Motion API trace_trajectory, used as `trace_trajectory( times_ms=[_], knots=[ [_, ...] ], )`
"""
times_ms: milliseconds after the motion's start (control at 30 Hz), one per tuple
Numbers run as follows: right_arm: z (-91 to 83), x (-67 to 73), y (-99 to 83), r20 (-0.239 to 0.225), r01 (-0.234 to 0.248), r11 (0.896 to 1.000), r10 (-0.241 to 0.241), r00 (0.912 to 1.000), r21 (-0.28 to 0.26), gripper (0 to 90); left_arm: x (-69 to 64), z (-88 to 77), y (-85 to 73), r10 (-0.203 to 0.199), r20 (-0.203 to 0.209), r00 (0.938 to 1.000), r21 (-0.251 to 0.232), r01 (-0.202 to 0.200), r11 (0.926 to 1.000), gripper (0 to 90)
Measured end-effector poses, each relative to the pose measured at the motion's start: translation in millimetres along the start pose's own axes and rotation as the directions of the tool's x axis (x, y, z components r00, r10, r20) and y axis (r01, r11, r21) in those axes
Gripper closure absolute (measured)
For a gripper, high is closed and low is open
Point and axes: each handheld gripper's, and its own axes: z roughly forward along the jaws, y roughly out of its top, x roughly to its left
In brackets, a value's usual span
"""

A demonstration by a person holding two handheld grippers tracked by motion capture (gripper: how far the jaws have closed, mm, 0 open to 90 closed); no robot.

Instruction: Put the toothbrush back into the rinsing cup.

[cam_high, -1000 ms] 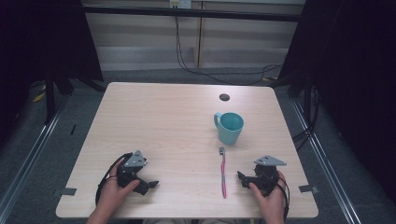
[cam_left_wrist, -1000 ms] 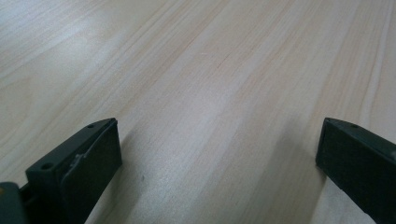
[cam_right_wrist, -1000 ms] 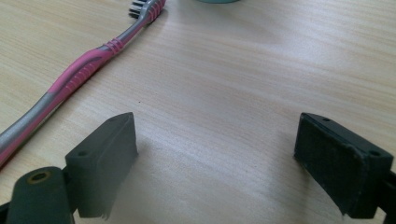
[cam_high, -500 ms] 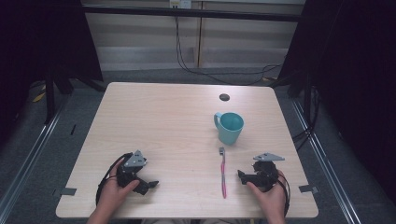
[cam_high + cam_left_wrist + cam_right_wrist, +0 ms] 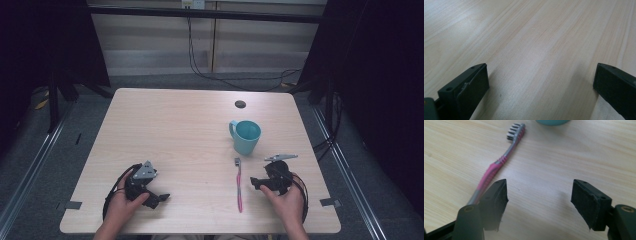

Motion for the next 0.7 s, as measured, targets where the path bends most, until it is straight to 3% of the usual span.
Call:
trace_trajectory(
  times_ms=[67, 267, 700],
  knots=[
    [-0.5, 5.2, 6.8, -0.012, -0.010, 1.000, 0.011, 0.9999, 0.027, 35.4, 0.0, 0.0, 0.0, 0.000, 0.000, 1.0000, 0.000, 0.000, 1.0000, 0.0],
    [-1.6, 10.2, 17.6, -0.017, -0.047, 0.996, 0.048, 0.9987, 0.080, 37.3, 0.1, 0.1, 0.0, 0.000, 0.002, 1.0000, -0.001, 0.000, 1.0000, 0.0],
    [6.4, 21.9, 31.0, -0.018, -0.013, 0.992, 0.016, 0.9997, 0.129, 39.9, 0.0, 0.0, 0.0, 0.000, 0.000, 1.0000, 0.000, 0.000, 1.0000, 0.0]
  ],
)
